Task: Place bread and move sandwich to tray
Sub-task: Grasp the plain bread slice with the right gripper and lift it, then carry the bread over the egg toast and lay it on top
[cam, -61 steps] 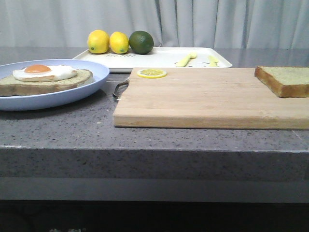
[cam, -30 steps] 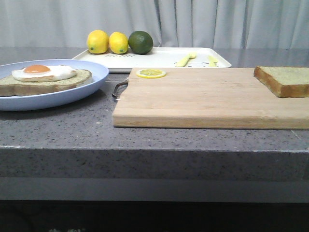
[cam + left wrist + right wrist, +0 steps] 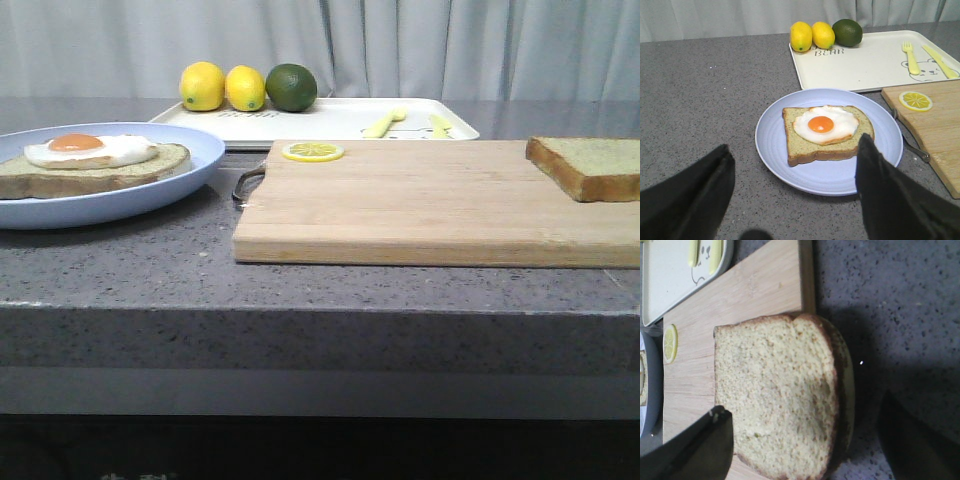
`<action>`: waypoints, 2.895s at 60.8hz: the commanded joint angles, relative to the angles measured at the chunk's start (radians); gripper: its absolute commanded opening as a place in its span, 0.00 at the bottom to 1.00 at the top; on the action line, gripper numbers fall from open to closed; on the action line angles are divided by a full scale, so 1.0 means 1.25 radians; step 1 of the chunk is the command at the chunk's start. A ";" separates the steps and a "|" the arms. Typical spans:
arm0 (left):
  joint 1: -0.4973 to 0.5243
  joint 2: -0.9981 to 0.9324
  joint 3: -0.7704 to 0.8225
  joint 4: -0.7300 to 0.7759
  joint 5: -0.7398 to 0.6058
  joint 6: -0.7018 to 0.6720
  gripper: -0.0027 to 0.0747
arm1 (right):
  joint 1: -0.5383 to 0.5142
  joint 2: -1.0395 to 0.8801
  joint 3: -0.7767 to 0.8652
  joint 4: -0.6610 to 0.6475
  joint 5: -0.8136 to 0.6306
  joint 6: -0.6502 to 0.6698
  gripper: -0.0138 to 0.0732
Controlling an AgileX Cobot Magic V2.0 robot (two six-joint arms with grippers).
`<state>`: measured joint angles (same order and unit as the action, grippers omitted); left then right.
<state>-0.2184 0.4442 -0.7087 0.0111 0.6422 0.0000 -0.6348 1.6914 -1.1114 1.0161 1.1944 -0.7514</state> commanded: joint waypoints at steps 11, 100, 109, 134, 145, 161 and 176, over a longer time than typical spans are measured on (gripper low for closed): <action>-0.006 0.012 -0.028 0.001 -0.065 0.000 0.68 | 0.012 0.007 -0.024 0.066 0.066 -0.029 0.85; -0.006 0.012 -0.028 0.002 -0.065 0.000 0.68 | 0.229 -0.144 -0.024 0.348 0.103 0.002 0.29; -0.006 0.012 -0.028 0.002 -0.065 0.000 0.68 | 0.383 -0.144 -0.024 0.440 0.027 0.002 0.29; -0.006 0.012 -0.028 -0.013 -0.065 0.000 0.68 | 0.839 -0.085 -0.079 0.681 -0.417 -0.039 0.29; -0.006 0.012 -0.028 -0.013 -0.065 0.000 0.68 | 0.914 0.020 -0.201 0.681 -0.466 -0.031 0.29; -0.006 0.012 -0.028 -0.013 -0.065 0.000 0.68 | 0.978 0.137 -0.331 0.681 -0.622 0.113 0.29; -0.006 0.012 -0.026 -0.013 -0.065 0.000 0.68 | 1.005 0.179 -0.346 0.681 -0.681 0.160 0.29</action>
<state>-0.2184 0.4442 -0.7087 0.0000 0.6384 0.0000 0.6169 1.9654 -1.5064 1.7986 0.3313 -0.5639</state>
